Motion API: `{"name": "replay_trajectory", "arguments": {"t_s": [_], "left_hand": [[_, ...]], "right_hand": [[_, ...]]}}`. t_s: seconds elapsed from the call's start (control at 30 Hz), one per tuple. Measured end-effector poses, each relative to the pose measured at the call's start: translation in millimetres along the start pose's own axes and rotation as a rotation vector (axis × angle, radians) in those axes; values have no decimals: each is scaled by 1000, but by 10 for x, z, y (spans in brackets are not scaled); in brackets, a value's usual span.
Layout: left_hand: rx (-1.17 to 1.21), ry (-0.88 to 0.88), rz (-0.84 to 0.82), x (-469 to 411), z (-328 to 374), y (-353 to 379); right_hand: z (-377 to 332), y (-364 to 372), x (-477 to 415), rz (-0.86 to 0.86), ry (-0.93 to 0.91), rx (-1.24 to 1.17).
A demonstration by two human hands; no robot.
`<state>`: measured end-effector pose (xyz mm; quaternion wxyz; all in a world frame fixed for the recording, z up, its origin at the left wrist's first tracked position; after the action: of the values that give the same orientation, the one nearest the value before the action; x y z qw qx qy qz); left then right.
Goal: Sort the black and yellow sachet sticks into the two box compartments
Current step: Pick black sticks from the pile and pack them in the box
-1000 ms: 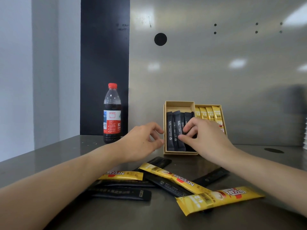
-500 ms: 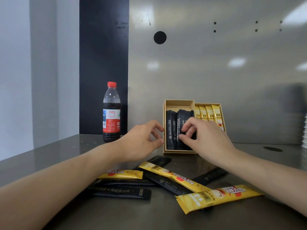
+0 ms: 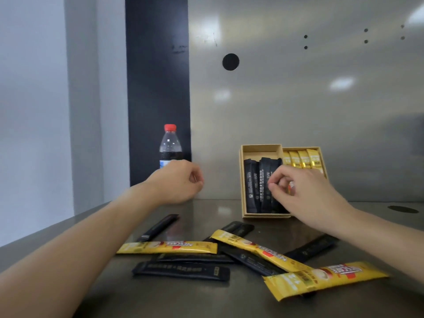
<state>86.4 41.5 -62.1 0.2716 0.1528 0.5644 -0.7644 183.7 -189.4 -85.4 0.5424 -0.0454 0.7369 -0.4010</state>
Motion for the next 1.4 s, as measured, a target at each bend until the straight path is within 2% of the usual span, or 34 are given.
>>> {"name": "replay_trajectory", "arguments": {"t_s": [0.07,0.17,0.27,0.37,0.53,0.67,0.77,0.87,0.97,1.1,1.4], "left_hand": [[-185,-107,-85,16,-161,-53],[-393,-265,-313,67,-408,-8],[-357,-435,-557,160,-550,92],[-325,-455,-649,201,-517,164],[-241,-323,-588,152,-356,252],[-145,-136,-378,32,-192,248],[175,-10,-186,-27,36,200],[489,42,-68,-12,245,154],[640,102,-32,40,424,129],[790,93,-5,89,537,93],[882,97,-61,93,572,189]], "right_hand": [[-34,14,17,-40,-31,-41],[-129,63,67,-117,-70,-71],[-213,96,105,-154,-109,-73],[-257,109,125,-186,-137,-73],[-251,119,138,-219,-140,-66],[-245,127,146,-216,-137,-71],[-252,145,144,-226,-133,-88],[-253,155,138,-241,-122,-100],[-235,159,130,-242,-99,-111],[-242,164,139,-271,-78,-129],[-286,156,176,-316,-44,-236]]}}
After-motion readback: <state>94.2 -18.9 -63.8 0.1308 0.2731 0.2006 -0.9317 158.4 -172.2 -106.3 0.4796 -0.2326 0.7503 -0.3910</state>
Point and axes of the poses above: each hand's wrist, its own x-axis away from the middle knuckle, its own y-axis out of the palm, z = x × y, the point moved 6 cm from there along -x, towards the middle knuckle, and after that the axes turned 11 degrees about x, right-handed, at the moved point
